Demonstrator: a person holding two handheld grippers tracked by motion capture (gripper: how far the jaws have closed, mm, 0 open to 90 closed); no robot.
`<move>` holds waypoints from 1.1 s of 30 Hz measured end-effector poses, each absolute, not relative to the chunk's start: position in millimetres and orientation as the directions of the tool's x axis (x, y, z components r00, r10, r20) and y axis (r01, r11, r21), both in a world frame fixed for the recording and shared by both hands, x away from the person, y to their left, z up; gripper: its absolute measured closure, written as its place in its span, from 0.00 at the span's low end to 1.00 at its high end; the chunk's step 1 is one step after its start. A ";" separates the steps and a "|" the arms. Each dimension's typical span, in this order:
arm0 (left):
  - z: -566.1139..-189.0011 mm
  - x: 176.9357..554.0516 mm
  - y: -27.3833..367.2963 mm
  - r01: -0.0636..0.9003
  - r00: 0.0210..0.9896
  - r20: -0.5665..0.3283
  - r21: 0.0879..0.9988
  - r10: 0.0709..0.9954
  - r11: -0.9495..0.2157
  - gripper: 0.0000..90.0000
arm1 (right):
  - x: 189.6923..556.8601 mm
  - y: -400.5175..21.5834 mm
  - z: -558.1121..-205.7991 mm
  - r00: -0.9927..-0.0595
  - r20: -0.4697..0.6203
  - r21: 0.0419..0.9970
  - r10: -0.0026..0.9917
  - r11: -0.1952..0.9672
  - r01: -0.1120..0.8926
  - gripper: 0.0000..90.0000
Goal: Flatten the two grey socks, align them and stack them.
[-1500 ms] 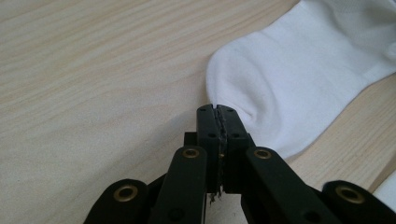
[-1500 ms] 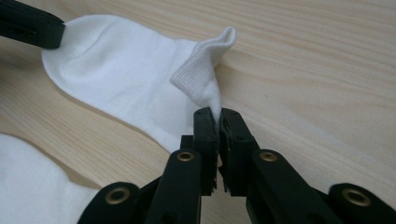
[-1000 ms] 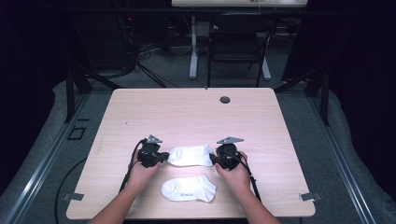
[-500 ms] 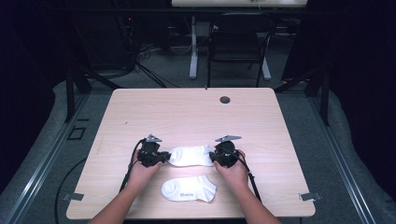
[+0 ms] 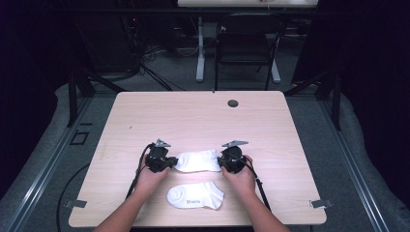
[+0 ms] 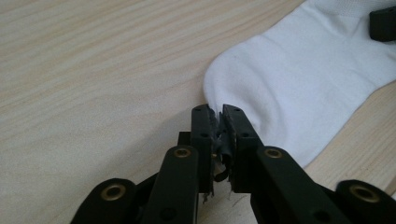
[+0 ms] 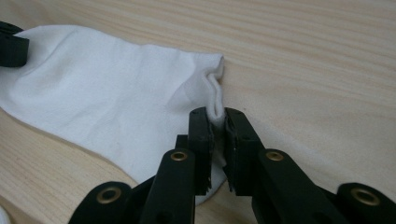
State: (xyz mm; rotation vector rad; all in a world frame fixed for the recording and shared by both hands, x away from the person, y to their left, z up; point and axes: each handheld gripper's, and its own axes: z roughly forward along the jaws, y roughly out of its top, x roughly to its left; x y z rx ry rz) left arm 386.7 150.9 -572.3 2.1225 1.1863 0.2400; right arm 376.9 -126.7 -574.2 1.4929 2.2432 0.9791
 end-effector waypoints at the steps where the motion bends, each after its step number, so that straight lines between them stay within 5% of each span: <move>1: -572.3 386.7 150.7 0.681 0.568 -0.162 0.643 0.807 -0.350 0.96 | 376.8 -126.7 -574.2 -0.431 0.135 0.665 0.892 0.240 0.707 0.92; 33: -556.2 378.8 159.9 0.667 0.575 -0.181 0.668 0.798 -0.329 0.99 | 365.2 -127.0 -549.4 -0.484 0.145 0.693 0.863 0.261 0.672 0.95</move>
